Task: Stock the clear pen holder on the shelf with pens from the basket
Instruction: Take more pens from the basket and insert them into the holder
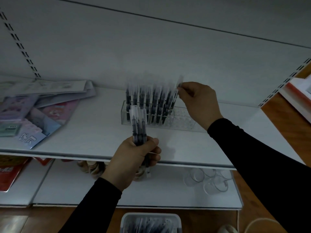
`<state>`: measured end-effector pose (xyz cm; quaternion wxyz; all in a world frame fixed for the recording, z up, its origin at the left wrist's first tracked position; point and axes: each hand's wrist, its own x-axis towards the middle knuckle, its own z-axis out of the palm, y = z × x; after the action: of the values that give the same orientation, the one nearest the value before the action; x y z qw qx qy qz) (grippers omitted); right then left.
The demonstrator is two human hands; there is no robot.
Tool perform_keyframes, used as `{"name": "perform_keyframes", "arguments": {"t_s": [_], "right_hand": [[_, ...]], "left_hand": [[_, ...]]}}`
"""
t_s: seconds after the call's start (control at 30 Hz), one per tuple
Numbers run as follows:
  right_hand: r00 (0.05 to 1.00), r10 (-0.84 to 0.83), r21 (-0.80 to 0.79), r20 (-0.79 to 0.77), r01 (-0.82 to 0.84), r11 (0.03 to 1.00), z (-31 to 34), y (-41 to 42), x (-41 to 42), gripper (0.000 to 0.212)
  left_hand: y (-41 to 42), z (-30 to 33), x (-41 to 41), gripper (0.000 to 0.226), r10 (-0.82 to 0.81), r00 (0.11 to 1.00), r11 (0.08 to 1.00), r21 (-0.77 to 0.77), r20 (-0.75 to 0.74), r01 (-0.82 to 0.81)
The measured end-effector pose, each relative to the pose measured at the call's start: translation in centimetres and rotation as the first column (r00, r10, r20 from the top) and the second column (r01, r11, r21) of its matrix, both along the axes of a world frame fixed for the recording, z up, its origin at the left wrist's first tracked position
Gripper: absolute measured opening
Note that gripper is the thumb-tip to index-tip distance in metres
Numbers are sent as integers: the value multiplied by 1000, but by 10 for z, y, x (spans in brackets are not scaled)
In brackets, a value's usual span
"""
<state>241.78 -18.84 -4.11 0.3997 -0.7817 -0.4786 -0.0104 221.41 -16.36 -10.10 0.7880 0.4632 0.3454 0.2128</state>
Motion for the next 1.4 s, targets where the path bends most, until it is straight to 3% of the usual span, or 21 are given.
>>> {"name": "perform_keyframes", "arguments": {"t_s": [0.47, 0.67, 0.77, 0.9, 1.0, 1.1, 1.23, 1.4], "right_hand": [[999, -2, -70, -34, -1, 998, -11, -4, -3, 20], [991, -68, -42, -120, 63, 997, -12, -20, -13, 16], [958, 14, -103, -287, -46, 994, -15, -33, -30, 17], [847, 126, -219, -516, -272, 937, -22, -45, -57, 18], [773, 142, -183, -619, -318, 930, -29, -49, -62, 19], [704, 98, -144, -704, -276, 950, -32, -51, -59, 18], [680, 17, -106, -733, -139, 985, -29, -50, -49, 13], [728, 22, 62, -685, 29, 998, -7, -49, -22, 11]], "left_hand": [[0, 1, 1, 10, 1, 1000, 1000, 5, -13, -1], [-1, 2, 2, 10, -6, 1000, 1000, -11, -26, 6], [-4, 3, 2, 11, -45, 999, 999, -20, -27, 45], [-11, 5, 3, 14, -142, 988, 990, 13, -59, 143], [-16, 6, 4, 13, -189, 980, 981, 29, -69, 191], [-18, 8, 4, 18, -196, 979, 980, 18, -56, 197], [-16, 10, 5, 25, -160, 987, 985, -71, -20, 158], [-12, 8, 4, 16, -74, 996, 993, -96, -39, 70]]}}
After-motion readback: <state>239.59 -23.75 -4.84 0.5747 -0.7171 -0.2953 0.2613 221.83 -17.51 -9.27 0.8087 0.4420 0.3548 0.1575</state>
